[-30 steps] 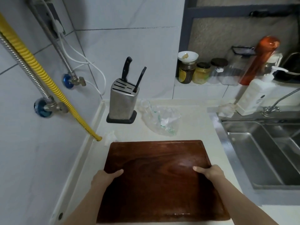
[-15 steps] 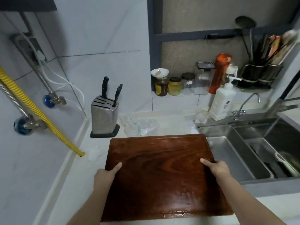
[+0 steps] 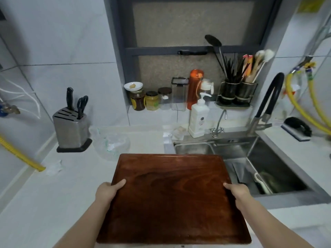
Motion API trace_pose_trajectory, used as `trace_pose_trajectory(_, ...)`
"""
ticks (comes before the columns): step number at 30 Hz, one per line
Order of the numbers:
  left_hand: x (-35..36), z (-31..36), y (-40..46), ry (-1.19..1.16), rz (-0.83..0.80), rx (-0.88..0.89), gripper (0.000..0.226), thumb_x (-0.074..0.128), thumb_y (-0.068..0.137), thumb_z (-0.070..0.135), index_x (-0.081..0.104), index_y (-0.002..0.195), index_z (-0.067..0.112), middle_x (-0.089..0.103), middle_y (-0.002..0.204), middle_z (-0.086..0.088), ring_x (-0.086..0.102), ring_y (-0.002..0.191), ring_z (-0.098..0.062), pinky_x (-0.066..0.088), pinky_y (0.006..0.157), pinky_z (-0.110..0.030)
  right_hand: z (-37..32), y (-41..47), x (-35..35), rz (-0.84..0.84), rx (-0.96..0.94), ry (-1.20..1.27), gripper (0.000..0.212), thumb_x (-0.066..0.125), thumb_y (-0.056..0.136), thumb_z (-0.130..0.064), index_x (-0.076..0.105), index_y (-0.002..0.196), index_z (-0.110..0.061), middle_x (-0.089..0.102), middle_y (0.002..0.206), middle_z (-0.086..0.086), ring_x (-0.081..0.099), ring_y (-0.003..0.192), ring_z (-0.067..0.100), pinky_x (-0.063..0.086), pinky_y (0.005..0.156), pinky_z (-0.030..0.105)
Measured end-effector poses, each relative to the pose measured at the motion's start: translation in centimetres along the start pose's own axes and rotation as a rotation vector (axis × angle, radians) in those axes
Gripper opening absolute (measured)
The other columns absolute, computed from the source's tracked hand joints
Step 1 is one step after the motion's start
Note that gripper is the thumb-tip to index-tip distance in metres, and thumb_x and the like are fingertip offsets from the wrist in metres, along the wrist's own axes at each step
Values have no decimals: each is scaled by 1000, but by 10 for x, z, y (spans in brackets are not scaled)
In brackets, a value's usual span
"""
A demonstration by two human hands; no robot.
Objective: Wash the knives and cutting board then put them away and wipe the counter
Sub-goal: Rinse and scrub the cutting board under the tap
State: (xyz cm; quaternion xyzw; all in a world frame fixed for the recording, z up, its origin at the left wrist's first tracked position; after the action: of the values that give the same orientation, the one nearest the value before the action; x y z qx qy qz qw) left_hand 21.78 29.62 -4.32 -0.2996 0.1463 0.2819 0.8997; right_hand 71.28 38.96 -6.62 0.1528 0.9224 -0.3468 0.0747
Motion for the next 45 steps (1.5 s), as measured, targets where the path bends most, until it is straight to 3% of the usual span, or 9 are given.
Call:
trace_pose_trajectory(10,92,43,-42,-104,-62,12,34,84,69,29,70,80,0,72,85,-20,69,79,-34,56,82,-45,-14,52,-91,49,-7,21,31,67,82,-2,59,109,11,63,95,23,61,86,36,51,86,49)
trace_pose_trajectory(15,134,52,-27,-52,-68,-41,56,83,69,34,65,96,-11,68,94,-21,66,88,-38,54,84,-42,-34,57,-112,109,12,-14,34,64,84,1,55,114,14,60,112,28,59,105,42,47,92,49)
trace_pose_trajectory(19,173,57,-11,-73,-117,-76,54,84,68,34,67,95,-9,70,95,-21,67,88,-37,54,87,-45,-44,81,-128,158,38,-12,37,64,83,4,54,117,15,59,118,29,57,89,36,46,86,47)
trace_pose_trajectory(25,219,81,13,-48,-166,-91,55,81,72,34,65,103,-9,68,103,-22,65,94,-38,52,90,-44,-63,116,-142,186,60,-29,35,65,82,5,56,114,13,58,119,28,58,101,40,45,92,47)
trace_pose_trajectory(32,264,111,22,-3,-230,-83,57,77,76,36,63,110,-7,69,102,-21,67,90,-35,54,88,-43,-81,160,-156,136,80,-31,36,63,83,5,55,118,12,56,123,27,55,106,40,41,92,45)
trace_pose_trajectory(38,305,140,-11,-99,-310,-153,43,70,84,27,62,112,-4,69,95,-18,67,81,-29,53,66,-32,-100,216,-162,21,58,-54,46,61,86,4,47,130,7,52,129,27,51,116,43,40,99,48)
trace_pose_trajectory(41,319,149,-27,-129,-328,-197,42,71,83,26,63,112,-3,72,95,-20,70,85,-32,57,66,-33,-109,241,-161,-85,54,-67,54,62,85,3,42,134,6,48,134,25,48,119,43,39,103,49)
trace_pose_trajectory(43,328,153,-38,-154,-329,-223,42,72,81,27,65,110,-3,73,95,-21,71,86,-33,59,66,-35,-115,254,-159,-154,54,-88,50,62,85,3,43,132,10,51,128,24,52,113,42,42,94,46)
trace_pose_trajectory(45,337,156,-48,-186,-328,-250,43,71,81,29,66,109,-3,72,99,-23,70,91,-36,59,72,-40,-118,266,-158,-222,56,-100,41,62,85,3,51,124,12,58,119,25,59,89,36,46,79,41)
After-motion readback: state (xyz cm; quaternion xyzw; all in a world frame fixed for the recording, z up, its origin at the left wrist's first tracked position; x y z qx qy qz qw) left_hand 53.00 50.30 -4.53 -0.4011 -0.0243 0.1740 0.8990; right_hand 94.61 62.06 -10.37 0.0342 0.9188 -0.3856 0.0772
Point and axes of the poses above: each hand's wrist, its own y-axis towards the middle knuckle, its own x-axis out of the palm, z = x × y, the point moved 10 cm from there along y, towards the middle knuckle
